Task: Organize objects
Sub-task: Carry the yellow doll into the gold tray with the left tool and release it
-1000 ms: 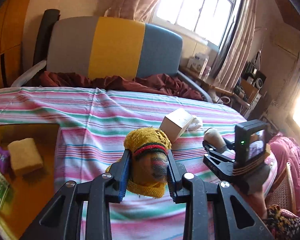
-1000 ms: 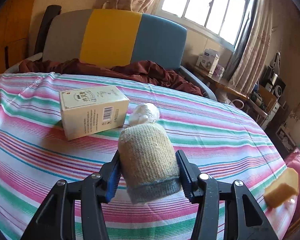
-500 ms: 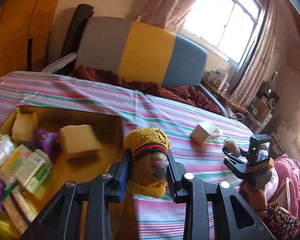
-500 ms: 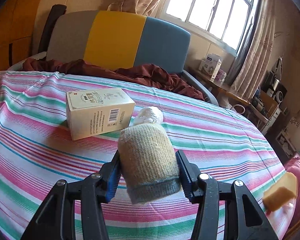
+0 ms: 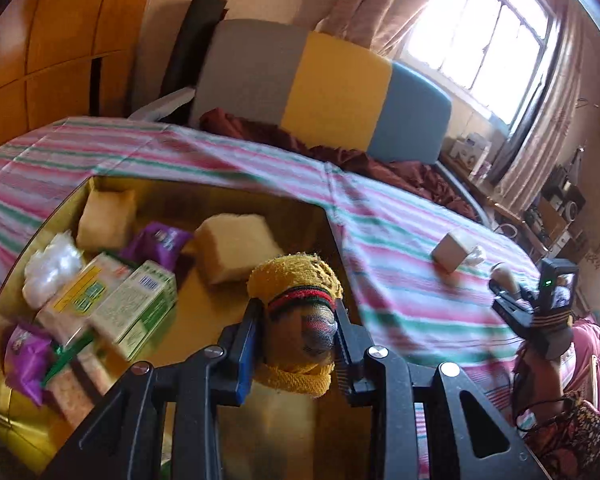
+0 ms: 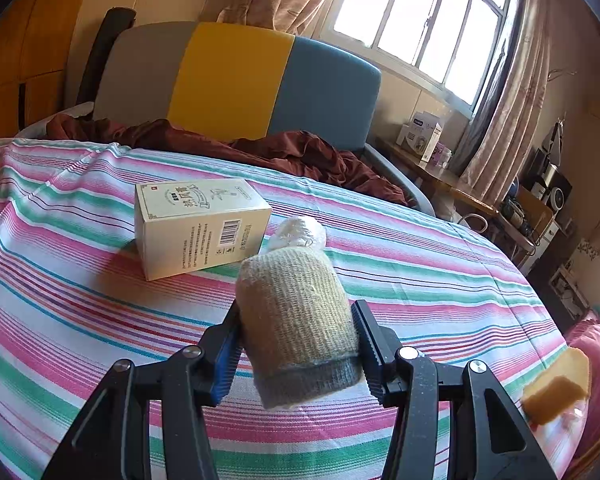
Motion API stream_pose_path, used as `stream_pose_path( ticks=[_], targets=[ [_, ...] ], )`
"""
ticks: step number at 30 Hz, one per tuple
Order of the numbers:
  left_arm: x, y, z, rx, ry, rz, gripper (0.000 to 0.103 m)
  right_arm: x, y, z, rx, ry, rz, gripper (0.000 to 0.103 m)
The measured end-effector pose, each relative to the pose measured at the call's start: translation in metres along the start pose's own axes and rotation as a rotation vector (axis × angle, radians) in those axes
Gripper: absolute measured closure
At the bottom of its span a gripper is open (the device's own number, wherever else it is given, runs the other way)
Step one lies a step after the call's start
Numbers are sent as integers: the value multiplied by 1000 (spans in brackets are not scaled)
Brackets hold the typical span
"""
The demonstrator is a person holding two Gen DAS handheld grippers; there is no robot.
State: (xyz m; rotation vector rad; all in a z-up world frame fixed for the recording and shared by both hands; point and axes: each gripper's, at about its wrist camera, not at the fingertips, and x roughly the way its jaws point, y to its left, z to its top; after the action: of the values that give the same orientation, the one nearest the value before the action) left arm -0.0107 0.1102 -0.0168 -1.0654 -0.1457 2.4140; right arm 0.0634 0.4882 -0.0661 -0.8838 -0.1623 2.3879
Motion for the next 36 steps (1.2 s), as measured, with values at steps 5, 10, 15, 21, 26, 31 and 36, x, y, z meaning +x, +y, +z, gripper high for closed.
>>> stream_pose_path(
  ticks=[5,10,15,21,26,31,36],
  targets=[
    [11,13,-9,-11,51,40,71,-1,0,0,-2,-3,-2,50],
    [16,17,-12,-20,78,45,70,-3,-1,0,-1,-10,-4,50],
    [16,16,-14,-36,99,36,60,-3,-3,-1,10,-10,-2,50],
    [3,14,-14,-39,67,27,57,-7,-2,0,14,-14,9,50],
    [-8,13,-12,-23,34,21,57,-19,6,-1,-18,-24,55,50],
    [-15,16,-10,-26,15,15,57,-32,12,-2,-15,-11,105,50],
    [-19,20,-13,-43,6,9,57,-48,19,-2,35,8,169,50]
  ],
)
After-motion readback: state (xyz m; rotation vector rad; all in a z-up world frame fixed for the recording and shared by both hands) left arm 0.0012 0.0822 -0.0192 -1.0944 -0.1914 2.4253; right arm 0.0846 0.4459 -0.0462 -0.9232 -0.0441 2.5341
